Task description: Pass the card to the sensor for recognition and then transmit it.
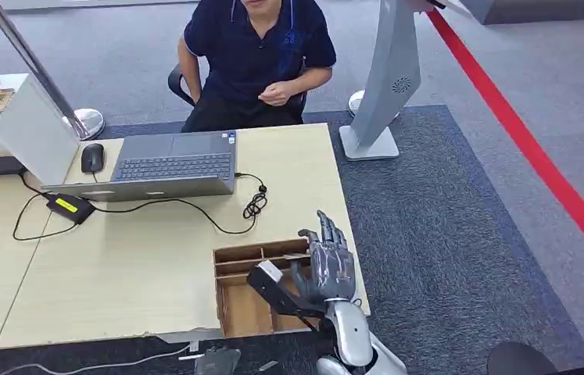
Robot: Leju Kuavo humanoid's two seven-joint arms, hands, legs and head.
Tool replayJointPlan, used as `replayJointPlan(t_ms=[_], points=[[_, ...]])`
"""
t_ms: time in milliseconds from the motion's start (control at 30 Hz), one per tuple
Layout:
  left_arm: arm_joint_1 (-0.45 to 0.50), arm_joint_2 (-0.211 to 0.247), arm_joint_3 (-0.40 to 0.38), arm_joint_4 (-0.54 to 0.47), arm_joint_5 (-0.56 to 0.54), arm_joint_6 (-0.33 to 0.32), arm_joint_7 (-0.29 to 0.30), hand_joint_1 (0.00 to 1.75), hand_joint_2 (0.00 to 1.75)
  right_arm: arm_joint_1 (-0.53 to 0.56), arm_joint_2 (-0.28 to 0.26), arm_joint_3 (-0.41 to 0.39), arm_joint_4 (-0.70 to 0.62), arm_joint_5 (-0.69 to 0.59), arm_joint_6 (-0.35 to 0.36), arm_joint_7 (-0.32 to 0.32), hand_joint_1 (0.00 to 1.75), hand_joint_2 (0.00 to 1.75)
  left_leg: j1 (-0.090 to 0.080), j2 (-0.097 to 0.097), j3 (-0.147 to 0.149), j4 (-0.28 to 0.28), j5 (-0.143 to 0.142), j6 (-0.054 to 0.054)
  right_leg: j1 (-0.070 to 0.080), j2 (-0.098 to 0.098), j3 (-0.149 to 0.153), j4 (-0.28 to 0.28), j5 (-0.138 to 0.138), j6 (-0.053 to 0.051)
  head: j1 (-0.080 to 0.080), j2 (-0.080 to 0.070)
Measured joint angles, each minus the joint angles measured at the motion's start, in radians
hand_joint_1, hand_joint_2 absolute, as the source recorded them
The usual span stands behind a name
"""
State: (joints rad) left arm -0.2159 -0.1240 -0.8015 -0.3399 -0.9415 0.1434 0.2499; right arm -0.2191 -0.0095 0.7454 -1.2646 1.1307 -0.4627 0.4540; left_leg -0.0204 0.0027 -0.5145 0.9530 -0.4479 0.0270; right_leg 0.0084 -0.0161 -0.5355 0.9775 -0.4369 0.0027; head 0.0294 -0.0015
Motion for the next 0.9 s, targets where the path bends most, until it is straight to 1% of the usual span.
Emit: replayJointPlan(t_ms=[33,67,133,200,233,267,333,400,433,500,600,633,667,700,733,767,800,833,867,900], points=[[0.000,0.000,0.000,0.000,0.000,0.000,0.000,0.00,1.75,0.000,0.000,0.000,0.000,0.000,0.000,0.000,1.12,1.75,0.000,0.000,0.000,0.000,0.000,0.000,0.000,0.000,0.000,0.000,0.000,0.000,0.000,0.000],[0.000,0.000,0.000,0.000,0.000,0.000,0.000,0.00,1.75,0.000,0.000,0.000,0.000,0.000,0.000,0.000,1.20,1.75,0.000,0.000,0.000,0.000,0.000,0.000,0.000,0.000,0.000,0.000,0.000,0.000,0.000,0.000],[0.000,0.000,0.000,0.000,0.000,0.000,0.000,0.00,1.75,0.000,0.000,0.000,0.000,0.000,0.000,0.000,1.12,1.75,0.000,0.000,0.000,0.000,0.000,0.000,0.000,0.000,0.000,0.000,0.000,0.000,0.000,0.000],[0.000,0.000,0.000,0.000,0.000,0.000,0.000,0.00,1.75,0.000,0.000,0.000,0.000,0.002,0.000,0.000,1.12,1.75,0.000,0.000,0.000,0.000,0.000,0.000,0.000,0.000,0.000,0.000,0.000,0.000,0.000,0.000],[0.000,0.000,0.000,0.000,0.000,0.001,-0.002,0.00,1.75,0.001,0.000,0.000,0.000,0.003,-0.003,0.000,1.05,1.75,0.000,0.000,0.000,0.000,0.000,0.000,0.000,0.000,0.000,0.000,0.000,0.000,0.000,0.000],[0.001,0.000,0.000,0.000,0.000,0.003,-0.004,0.00,1.75,0.005,-0.001,0.000,0.000,0.005,-0.007,0.000,1.08,1.75,0.000,0.000,0.000,0.000,0.000,0.000,0.000,0.000,0.000,0.000,0.000,0.000,0.000,0.000],[0.003,0.001,0.000,0.000,0.000,0.007,-0.009,0.00,1.75,0.015,-0.003,0.000,0.000,0.010,-0.015,0.002,1.08,1.75,0.000,0.000,0.000,0.000,0.000,0.000,0.000,0.000,0.000,0.000,0.000,0.000,0.000,0.000],[0.003,0.001,0.000,0.000,0.000,0.010,-0.010,0.00,1.75,0.021,-0.006,0.000,0.000,0.010,-0.018,0.007,1.06,1.75,0.000,0.000,0.000,0.000,0.000,0.000,0.000,0.000,0.000,0.000,0.000,0.000,0.000,0.000],[0.003,0.001,0.000,0.000,0.000,0.011,-0.011,0.00,1.75,0.022,-0.007,0.000,0.000,0.010,-0.018,0.009,0.99,1.75,0.000,0.000,0.000,0.000,0.000,0.000,0.000,0.000,0.000,0.000,0.000,0.000,0.000,0.000],[0.003,0.001,0.000,0.000,0.000,0.012,-0.012,0.00,1.75,0.022,-0.008,0.001,0.000,0.010,-0.018,0.010,1.03,1.75,0.000,0.000,0.000,0.000,0.000,0.000,0.000,0.000,0.000,0.000,0.000,0.000,0.000,0.000],[0.003,0.001,0.000,0.000,0.000,0.012,-0.012,0.00,1.75,0.023,-0.011,0.001,0.000,0.009,-0.018,0.010,0.99,1.75,0.000,0.000,0.000,0.000,0.000,0.000,0.000,0.000,0.000,0.000,0.000,0.000,0.000,0.000],[0.003,0.001,0.000,0.000,0.000,0.012,-0.012,0.00,1.75,0.023,-0.011,0.002,0.000,0.008,-0.018,0.010,1.03,1.75,0.000,0.000,0.000,0.000,0.000,0.000,0.000,0.000,0.000,0.000,0.000,0.000,0.000,0.000],[0.003,0.001,0.000,0.000,0.000,0.012,-0.012,0.00,1.75,0.023,-0.011,0.002,0.000,0.007,-0.018,0.010,1.12,1.75,0.000,0.000,0.000,0.000,0.000,0.000,0.000,0.000,0.000,0.000,0.000,0.000,0.000,0.000],[0.003,0.001,0.000,0.000,0.000,0.012,-0.012,0.00,1.75,0.023,-0.011,0.002,0.000,0.006,-0.018,0.010,1.12,1.75,0.000,0.000,0.000,0.000,0.000,0.000,0.000,0.000,0.000,0.000,0.000,0.000,0.000,0.000],[0.003,0.001,0.000,0.000,0.000,0.012,-0.012,0.00,1.75,0.023,-0.011,0.002,0.000,0.004,-0.018,0.010,1.15,1.75,0.000,0.000,0.000,0.000,0.000,0.000,0.000,0.000,0.000,0.000,0.000,0.000,0.000,0.000],[0.003,0.001,0.000,0.000,-0.001,0.012,-0.012,0.00,1.75,0.023,-0.011,0.002,0.000,0.003,-0.018,0.010,1.36,1.75,0.000,0.000,0.000,0.000,0.000,0.000,0.000,0.000,0.000,0.000,0.000,0.000,0.000,0.000],[0.003,0.001,0.000,0.000,-0.001,0.012,-0.012,0.00,1.75,0.023,-0.011,0.002,0.000,0.003,-0.018,0.010,1.36,1.75,0.000,0.000,0.000,0.000,0.000,0.000,0.000,0.000,0.000,0.000,0.000,0.000,0.000,0.000],[0.003,0.001,0.000,0.000,-0.001,0.012,-0.012,0.00,1.75,0.022,-0.011,0.002,0.000,0.003,-0.018,0.010,1.41,1.75,0.000,0.000,0.000,0.000,0.000,0.000,0.000,0.000,0.000,0.000,0.000,0.000,0.000,0.000],[0.003,0.001,0.000,0.000,-0.001,0.012,-0.012,0.00,1.75,0.022,-0.011,0.002,0.000,0.003,-0.018,0.010,1.55,1.75,0.000,0.000,0.000,0.000,0.000,0.000,0.000,0.000,0.000,0.000,0.000,0.000,0.000,0.000],[0.003,0.001,0.000,0.000,-0.001,0.012,-0.012,0.00,1.75,0.022,-0.011,0.002,0.000,0.002,-0.018,0.010,1.59,1.75,0.000,0.000,0.000,0.000,0.000,0.000,0.000,0.000,0.000,0.000,0.000,0.000,0.000,0.000]])
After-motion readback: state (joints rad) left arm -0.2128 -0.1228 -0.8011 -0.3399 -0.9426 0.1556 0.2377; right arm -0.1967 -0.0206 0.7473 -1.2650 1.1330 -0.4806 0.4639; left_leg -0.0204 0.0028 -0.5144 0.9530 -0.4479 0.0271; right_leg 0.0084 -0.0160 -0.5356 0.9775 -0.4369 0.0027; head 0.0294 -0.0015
